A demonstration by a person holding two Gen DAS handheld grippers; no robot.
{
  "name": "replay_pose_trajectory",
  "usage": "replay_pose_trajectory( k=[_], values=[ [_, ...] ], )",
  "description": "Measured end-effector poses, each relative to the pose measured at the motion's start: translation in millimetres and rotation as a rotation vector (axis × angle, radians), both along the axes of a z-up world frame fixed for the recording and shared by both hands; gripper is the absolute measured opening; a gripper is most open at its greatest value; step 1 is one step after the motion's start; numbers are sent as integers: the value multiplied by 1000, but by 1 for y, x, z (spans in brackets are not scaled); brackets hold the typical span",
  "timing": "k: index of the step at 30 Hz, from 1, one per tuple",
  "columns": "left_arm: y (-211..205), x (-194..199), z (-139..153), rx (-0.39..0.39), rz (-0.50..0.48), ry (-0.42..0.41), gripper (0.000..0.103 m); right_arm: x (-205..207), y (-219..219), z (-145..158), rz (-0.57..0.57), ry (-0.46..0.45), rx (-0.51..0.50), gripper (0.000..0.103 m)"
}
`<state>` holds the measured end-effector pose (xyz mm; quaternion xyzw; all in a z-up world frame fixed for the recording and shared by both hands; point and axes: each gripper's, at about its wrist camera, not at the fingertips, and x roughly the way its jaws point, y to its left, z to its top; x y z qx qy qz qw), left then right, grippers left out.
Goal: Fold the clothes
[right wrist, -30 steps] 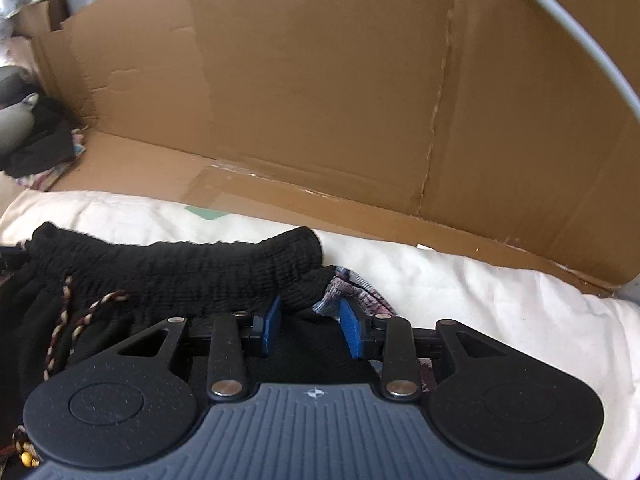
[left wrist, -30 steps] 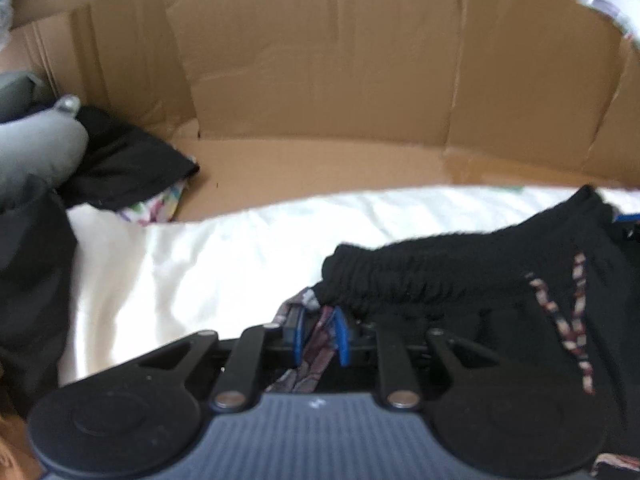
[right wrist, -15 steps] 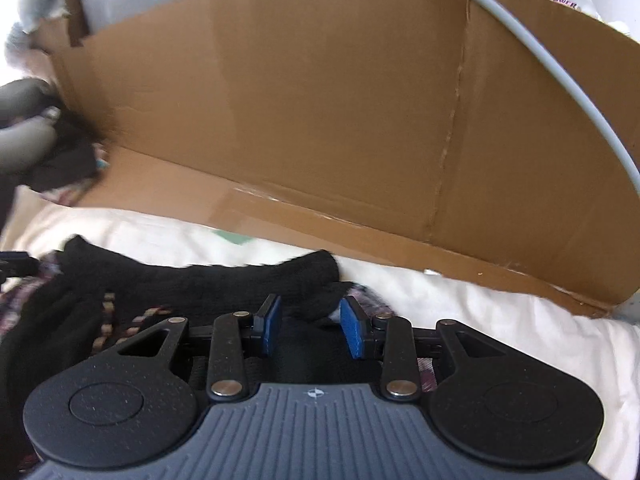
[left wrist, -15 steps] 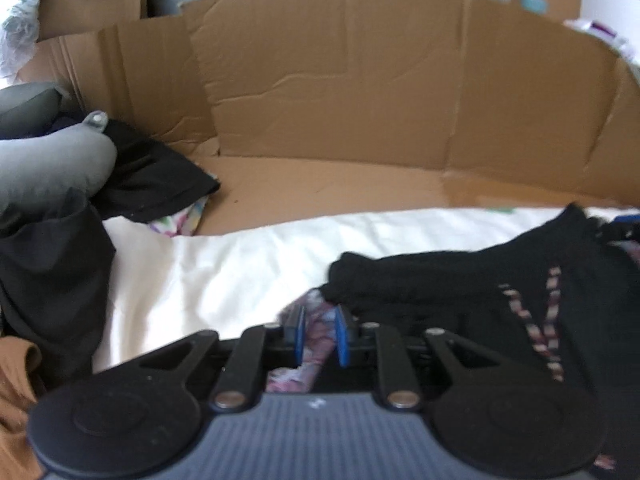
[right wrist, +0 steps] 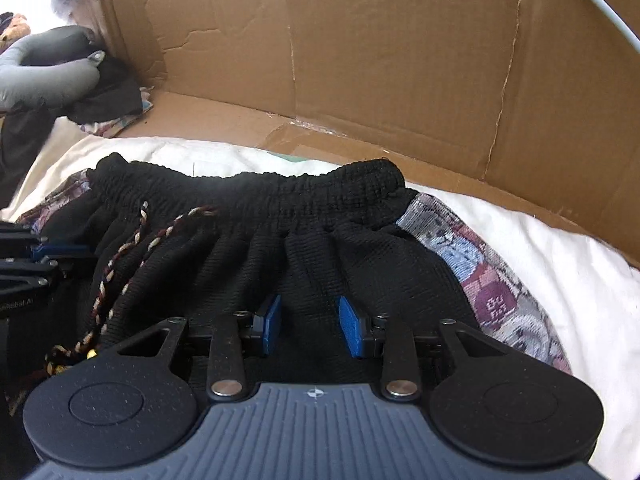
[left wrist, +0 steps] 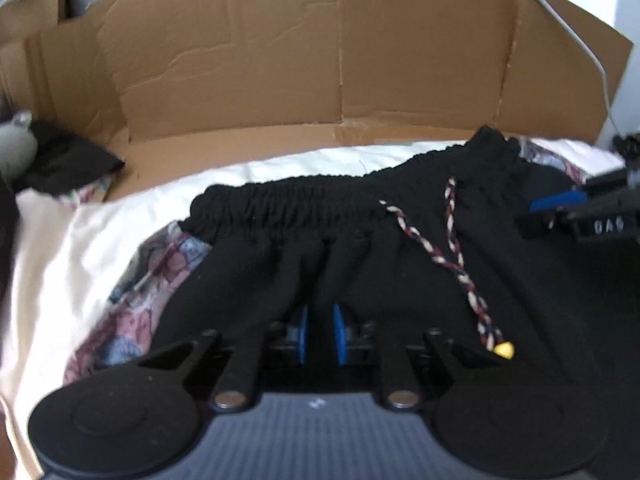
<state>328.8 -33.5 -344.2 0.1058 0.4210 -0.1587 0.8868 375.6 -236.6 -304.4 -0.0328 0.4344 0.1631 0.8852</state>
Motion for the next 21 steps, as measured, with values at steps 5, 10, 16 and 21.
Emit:
replay_pose_trajectory(
  k=[5, 10, 16, 21],
  values=[
    [16, 2, 19, -60, 62, 17, 16, -6, -14, 12, -54, -21, 20, 38],
    [34, -13, 35, -69, 54, 29, 17, -25, -23, 25, -56, -39, 51, 39],
    [67, -44, 59, -116, 122, 50, 44, -61, -30, 47, -37, -35, 84, 42],
    [102, -86, 97, -121, 148, 25, 71, -98, -39, 74, -34, -35, 141, 53]
  ],
)
